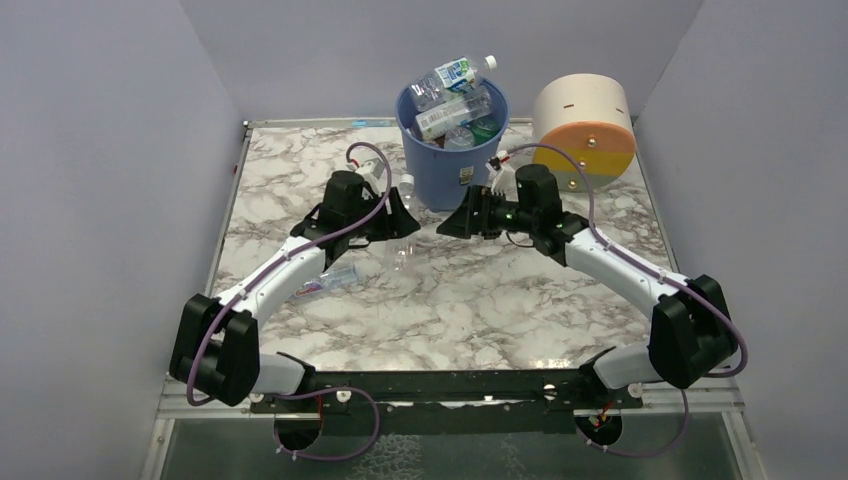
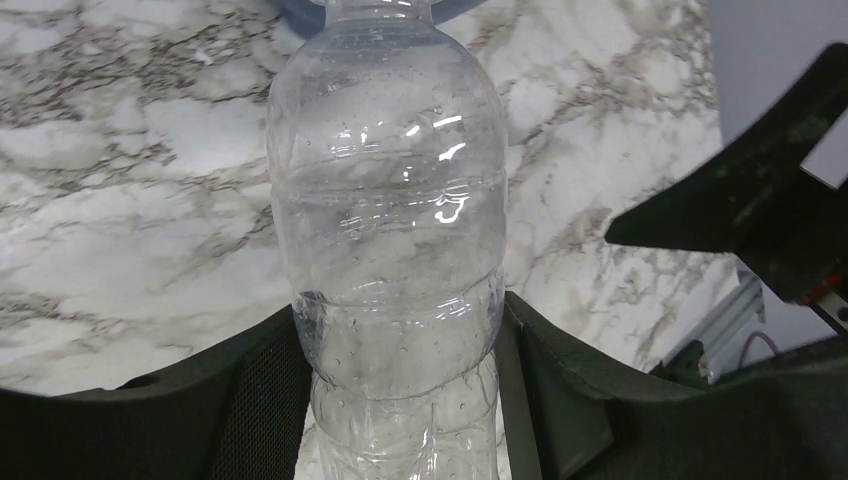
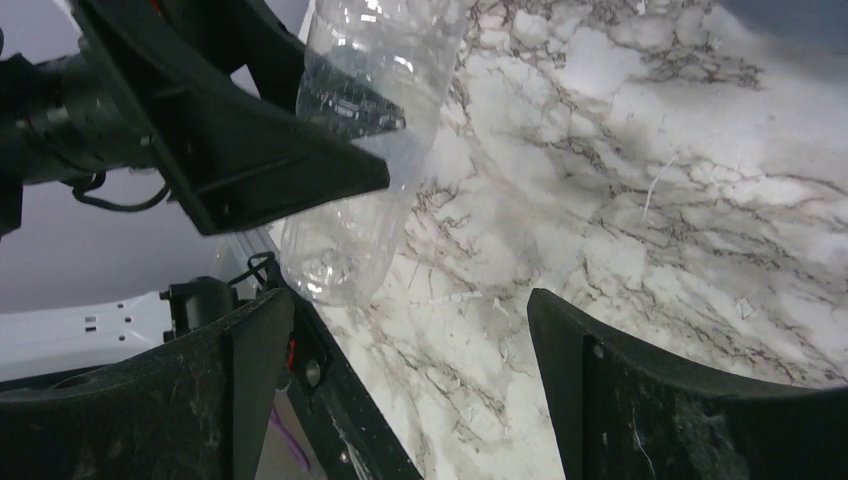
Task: Put the plastic bottles in the bin
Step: Pick up the plastic bottle at the center of the board.
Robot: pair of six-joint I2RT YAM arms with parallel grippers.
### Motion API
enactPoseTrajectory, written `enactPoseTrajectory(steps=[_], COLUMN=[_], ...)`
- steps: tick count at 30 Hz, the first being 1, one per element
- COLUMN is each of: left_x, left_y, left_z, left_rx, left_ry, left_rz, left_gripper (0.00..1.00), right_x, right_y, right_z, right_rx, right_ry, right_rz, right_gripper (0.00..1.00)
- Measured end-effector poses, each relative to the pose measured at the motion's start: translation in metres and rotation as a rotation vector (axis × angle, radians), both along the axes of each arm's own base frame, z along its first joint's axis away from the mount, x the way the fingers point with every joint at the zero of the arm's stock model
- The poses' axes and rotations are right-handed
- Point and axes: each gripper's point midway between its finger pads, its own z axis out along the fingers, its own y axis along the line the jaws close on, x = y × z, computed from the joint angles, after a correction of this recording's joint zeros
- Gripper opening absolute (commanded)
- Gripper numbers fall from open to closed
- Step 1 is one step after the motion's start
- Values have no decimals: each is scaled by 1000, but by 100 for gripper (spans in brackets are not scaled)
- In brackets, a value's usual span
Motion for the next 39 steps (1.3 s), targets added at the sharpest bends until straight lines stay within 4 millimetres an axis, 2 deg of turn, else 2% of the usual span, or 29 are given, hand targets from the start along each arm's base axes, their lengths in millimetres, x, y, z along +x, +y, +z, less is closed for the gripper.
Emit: enactPoseTrajectory(steps=[6, 16, 32, 39], left_x=[-17, -46, -65, -67], left_y=[-26, -51, -71, -77], left_z=[24, 28, 31, 36], left_rx=[-68, -82, -95, -107], left_ry=[-55, -70, -84, -103], left_rz=[-111, -223, -299, -318], left_gripper=[63, 63, 63, 64], right_x=[9, 18, 17, 13], right_y=[2, 9, 14, 16], right_z=[18, 34, 22, 24], right_rx=[10, 43, 45, 60], right_ry=[-25, -20, 37, 51], right_rz=[-21, -30, -14, 4], right_gripper=[92, 93, 91, 81])
